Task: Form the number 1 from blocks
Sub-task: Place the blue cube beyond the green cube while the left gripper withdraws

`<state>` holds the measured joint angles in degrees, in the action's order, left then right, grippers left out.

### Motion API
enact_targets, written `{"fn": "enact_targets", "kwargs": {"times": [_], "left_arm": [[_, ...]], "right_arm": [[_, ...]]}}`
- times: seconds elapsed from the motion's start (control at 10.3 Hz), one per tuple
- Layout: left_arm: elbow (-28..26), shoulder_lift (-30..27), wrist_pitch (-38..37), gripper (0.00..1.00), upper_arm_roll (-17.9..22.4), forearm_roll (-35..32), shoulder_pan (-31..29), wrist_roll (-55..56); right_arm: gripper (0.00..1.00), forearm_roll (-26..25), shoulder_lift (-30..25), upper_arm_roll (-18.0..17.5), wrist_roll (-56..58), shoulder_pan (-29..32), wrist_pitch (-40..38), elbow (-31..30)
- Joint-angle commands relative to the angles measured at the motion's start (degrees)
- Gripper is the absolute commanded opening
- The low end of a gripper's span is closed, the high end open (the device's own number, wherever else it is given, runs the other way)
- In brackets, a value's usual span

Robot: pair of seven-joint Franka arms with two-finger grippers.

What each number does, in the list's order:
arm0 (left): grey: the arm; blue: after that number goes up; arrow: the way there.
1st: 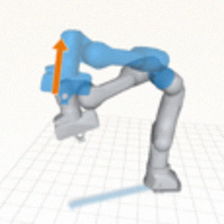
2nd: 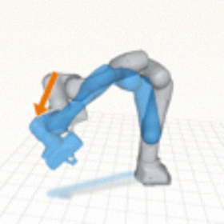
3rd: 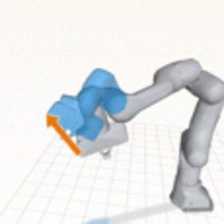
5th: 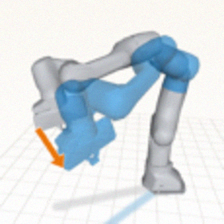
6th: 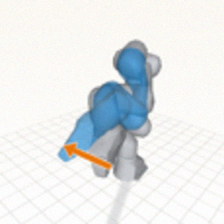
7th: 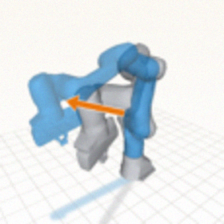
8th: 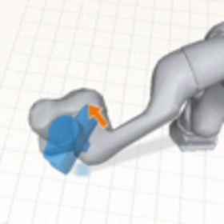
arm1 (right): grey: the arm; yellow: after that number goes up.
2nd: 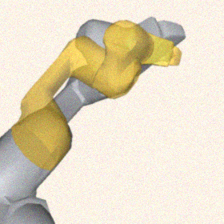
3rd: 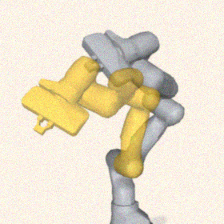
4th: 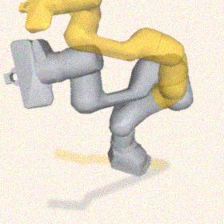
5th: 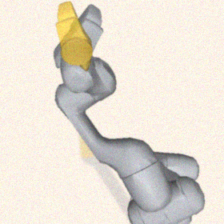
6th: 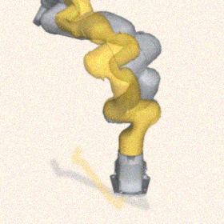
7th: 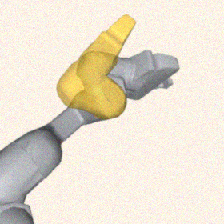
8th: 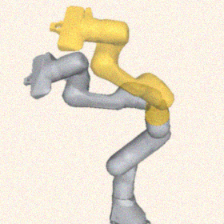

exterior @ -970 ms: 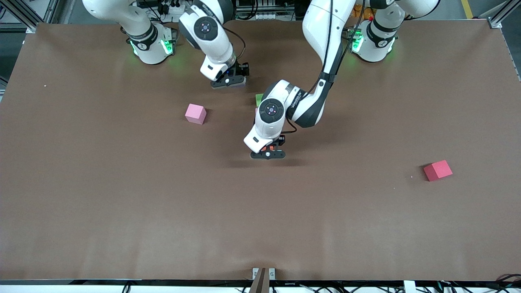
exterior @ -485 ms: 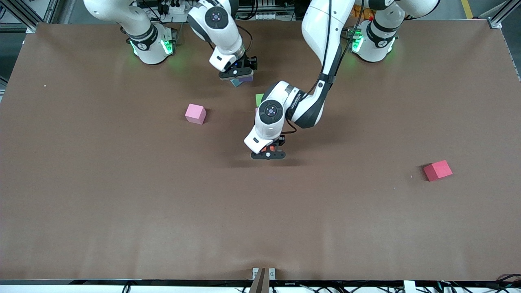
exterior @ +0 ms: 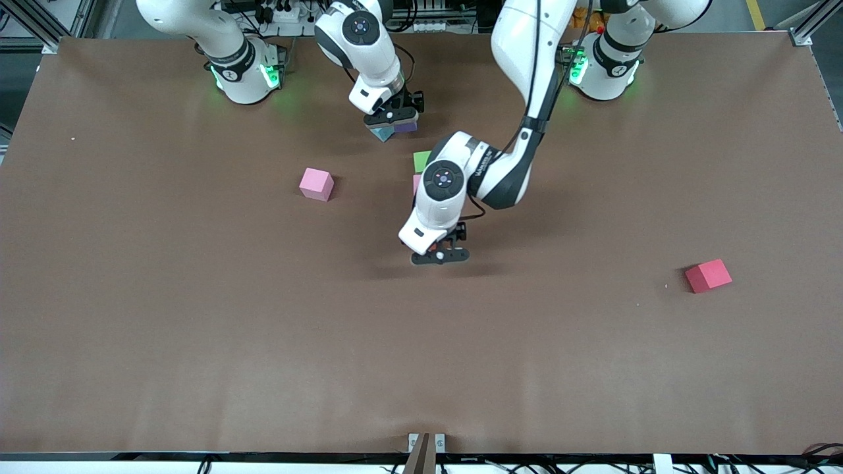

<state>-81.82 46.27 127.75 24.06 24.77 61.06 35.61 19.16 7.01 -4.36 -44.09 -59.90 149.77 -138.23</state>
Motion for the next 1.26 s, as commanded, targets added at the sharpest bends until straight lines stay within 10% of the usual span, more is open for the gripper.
{"fn": "enact_targets", "kwargs": {"times": [0.0,0.39,1.16], "left_arm": [[-1.7,-8.0,-3.4,1.0,6.0,0.9,1.0,0.5],[-1.6,-20.0,-20.7,1.0,10.9,-4.4,-7.7,-1.6],[-1.6,-36.0,-34.6,1.0,-17.3,-20.4,-51.0,-10.9]], "right_arm": [[0.42,-1.3,2.8,0.1,-3.6,-1.4,0.2,3.5],[0.42,-4.2,7.9,0.2,-7.5,-3.0,0.2,8.0],[0.42,-13.0,15.2,3.0,-7.3,-2.3,0.3,14.2]]}}
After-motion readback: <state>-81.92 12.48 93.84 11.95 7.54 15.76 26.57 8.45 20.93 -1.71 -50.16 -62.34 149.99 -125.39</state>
